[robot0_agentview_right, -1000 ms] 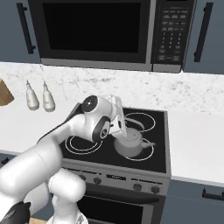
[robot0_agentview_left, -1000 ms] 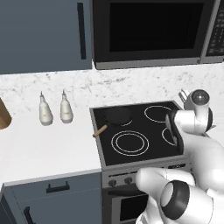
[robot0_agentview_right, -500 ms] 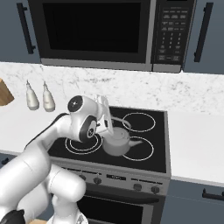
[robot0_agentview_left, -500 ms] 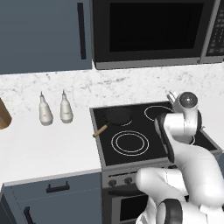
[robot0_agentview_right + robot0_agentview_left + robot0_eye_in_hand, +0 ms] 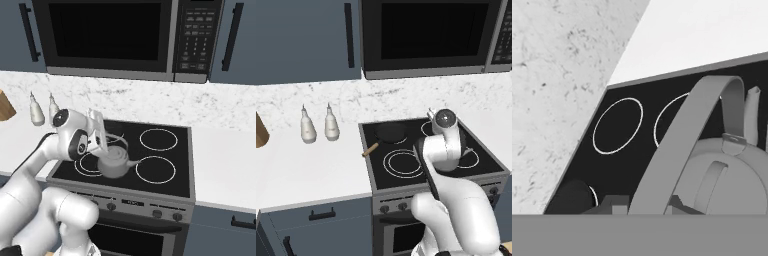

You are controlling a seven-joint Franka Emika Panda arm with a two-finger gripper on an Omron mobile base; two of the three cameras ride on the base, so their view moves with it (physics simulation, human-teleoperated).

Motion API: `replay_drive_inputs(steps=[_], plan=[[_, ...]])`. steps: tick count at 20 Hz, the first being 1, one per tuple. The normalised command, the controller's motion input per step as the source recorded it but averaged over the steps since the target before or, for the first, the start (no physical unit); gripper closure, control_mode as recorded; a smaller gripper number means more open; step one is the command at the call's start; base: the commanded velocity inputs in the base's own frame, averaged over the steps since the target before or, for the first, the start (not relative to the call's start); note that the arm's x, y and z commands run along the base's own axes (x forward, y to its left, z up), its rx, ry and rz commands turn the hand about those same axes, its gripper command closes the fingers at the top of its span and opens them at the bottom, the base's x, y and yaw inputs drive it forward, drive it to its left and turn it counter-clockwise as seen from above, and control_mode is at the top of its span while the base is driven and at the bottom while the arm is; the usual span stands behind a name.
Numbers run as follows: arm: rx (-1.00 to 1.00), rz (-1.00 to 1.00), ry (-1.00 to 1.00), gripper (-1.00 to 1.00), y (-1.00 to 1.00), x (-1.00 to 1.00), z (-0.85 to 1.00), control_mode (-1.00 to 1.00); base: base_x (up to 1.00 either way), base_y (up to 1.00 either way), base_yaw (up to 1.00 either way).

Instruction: Pick the kettle from the counter and place it on a stove burner. Then turn the burner on.

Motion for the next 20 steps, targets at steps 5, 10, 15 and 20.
replay_drive_inputs(steps=[5,10,15,20], plan=[[0.0,0.0,0.03,1.0,0.81,0.07,0.0,-1.0,0.0,0.0,0.0],[0.0,0.0,0.02,1.0,0.83,0.15,0.0,-1.0,0.0,0.0,0.0],[-0.04,0.0,0.01,1.0,0.57,0.23,-0.05,-1.0,0.0,0.0,0.0],[-0.02,0.0,0.03,1.0,0.16,0.25,-0.04,-1.0,0.0,0.0,0.0]])
